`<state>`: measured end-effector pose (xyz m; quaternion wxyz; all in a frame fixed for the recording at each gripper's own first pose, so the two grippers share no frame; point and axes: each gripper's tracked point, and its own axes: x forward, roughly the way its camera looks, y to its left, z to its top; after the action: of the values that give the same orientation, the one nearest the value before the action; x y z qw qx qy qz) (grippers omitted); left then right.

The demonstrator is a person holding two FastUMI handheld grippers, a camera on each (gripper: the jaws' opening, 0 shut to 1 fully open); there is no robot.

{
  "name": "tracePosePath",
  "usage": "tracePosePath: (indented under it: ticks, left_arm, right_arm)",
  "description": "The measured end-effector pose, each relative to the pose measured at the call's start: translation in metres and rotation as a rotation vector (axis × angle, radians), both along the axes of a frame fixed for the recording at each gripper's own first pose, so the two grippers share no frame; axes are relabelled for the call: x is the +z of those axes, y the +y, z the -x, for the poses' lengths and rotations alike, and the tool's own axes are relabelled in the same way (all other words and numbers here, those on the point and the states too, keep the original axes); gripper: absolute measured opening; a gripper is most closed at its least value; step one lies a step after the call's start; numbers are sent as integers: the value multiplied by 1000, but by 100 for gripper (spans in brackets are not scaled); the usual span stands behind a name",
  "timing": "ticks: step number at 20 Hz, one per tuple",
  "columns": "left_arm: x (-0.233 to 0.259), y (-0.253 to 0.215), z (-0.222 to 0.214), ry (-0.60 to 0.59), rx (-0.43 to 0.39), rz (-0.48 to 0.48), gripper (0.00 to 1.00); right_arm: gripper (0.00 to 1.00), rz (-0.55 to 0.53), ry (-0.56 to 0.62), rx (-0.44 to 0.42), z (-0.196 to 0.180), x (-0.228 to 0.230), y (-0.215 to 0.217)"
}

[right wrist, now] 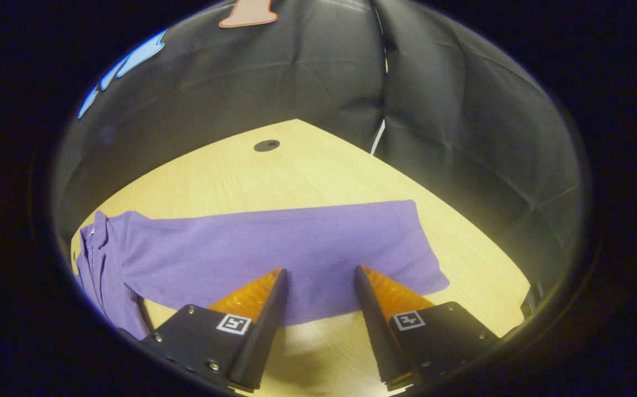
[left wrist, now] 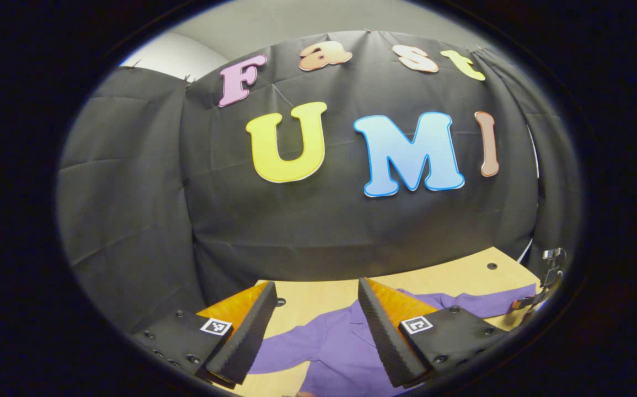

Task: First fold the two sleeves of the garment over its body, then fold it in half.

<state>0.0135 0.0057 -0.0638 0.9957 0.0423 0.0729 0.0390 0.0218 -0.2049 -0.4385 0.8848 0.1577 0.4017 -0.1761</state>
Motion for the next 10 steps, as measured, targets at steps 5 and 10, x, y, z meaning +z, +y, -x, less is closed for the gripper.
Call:
tracePosePath:
  ticks: [5,10]
  left_arm:
    - [-5,0,4,7,-1,-4,93]
    - [-9,4,6,12,-2,-11,95]
  right_arm:
    - [17,-15,41,-40,-6,-6,8]
    - [1,-13,56,-50,-12,10,19]
